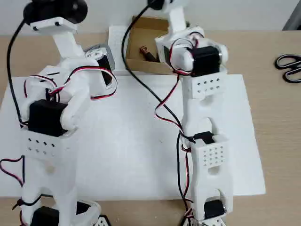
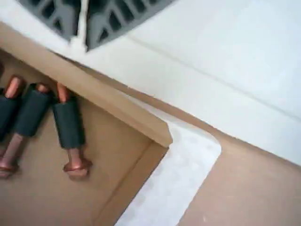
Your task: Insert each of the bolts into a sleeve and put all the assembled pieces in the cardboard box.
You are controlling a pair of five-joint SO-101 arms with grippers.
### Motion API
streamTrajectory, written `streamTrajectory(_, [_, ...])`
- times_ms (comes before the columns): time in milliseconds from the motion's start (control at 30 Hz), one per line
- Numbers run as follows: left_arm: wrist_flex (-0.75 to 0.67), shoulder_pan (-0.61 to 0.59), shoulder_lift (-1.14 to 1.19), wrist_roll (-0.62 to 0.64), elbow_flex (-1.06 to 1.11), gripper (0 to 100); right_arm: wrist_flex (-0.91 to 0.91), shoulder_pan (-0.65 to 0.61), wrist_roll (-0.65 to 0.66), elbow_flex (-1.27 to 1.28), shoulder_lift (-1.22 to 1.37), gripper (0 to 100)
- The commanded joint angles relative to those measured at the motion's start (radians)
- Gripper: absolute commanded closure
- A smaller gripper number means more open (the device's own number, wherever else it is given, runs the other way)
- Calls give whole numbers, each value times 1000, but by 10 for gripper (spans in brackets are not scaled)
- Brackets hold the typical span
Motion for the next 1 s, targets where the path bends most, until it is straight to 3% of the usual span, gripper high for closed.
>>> streamTrajectory(0, [49,15,-48,-8,-56,994,27,5,-29,-43,-114,995])
streamTrajectory(167, [112,91,-187,-11,-59,994,33,-1,-31,-12,-220,995])
streamTrajectory(333, [232,92,-279,-11,-59,994,36,-4,-31,207,-441,995])
streamTrajectory(700, [302,-130,-334,-5,-58,994,22,5,-98,1089,-1084,995])
streamTrajectory(967, [402,-190,-336,64,-58,994,-8,139,-163,1567,-1426,995])
